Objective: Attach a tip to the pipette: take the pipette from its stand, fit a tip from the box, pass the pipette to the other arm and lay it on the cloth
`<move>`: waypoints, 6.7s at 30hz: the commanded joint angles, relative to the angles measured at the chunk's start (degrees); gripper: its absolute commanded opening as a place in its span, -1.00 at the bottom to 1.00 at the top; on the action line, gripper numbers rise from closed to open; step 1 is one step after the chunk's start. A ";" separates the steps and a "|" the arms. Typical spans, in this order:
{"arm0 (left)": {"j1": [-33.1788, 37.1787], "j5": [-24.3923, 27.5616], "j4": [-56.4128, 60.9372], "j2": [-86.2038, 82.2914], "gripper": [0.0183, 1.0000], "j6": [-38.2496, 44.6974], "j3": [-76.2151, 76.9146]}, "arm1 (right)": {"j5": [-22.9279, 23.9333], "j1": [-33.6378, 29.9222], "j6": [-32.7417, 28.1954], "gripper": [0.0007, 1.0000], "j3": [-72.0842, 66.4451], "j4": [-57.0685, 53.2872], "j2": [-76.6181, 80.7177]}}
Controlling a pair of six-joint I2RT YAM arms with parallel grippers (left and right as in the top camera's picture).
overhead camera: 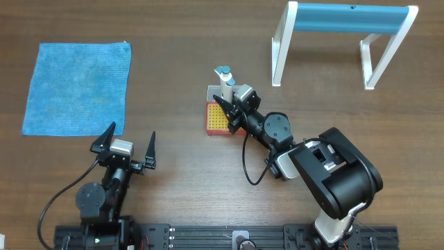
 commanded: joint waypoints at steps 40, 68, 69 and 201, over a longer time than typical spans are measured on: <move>-0.17 0.22 -0.37 -0.37 0.93 0.15 -0.04 | -16.35 -0.72 0.42 -0.84 7.15 -70.40 -52.78; -0.17 0.22 -0.33 -0.37 0.93 0.15 -0.04 | -18.91 -0.35 14.27 -0.84 7.13 -93.31 -57.09; -0.20 0.90 -0.33 -0.37 0.93 0.07 -0.04 | -18.91 -0.35 15.58 -0.84 7.13 -93.29 -57.09; 17.77 -16.68 -78.44 148.19 -0.99 6.58 147.82 | -21.49 -22.93 27.93 0.97 7.13 -95.65 -51.41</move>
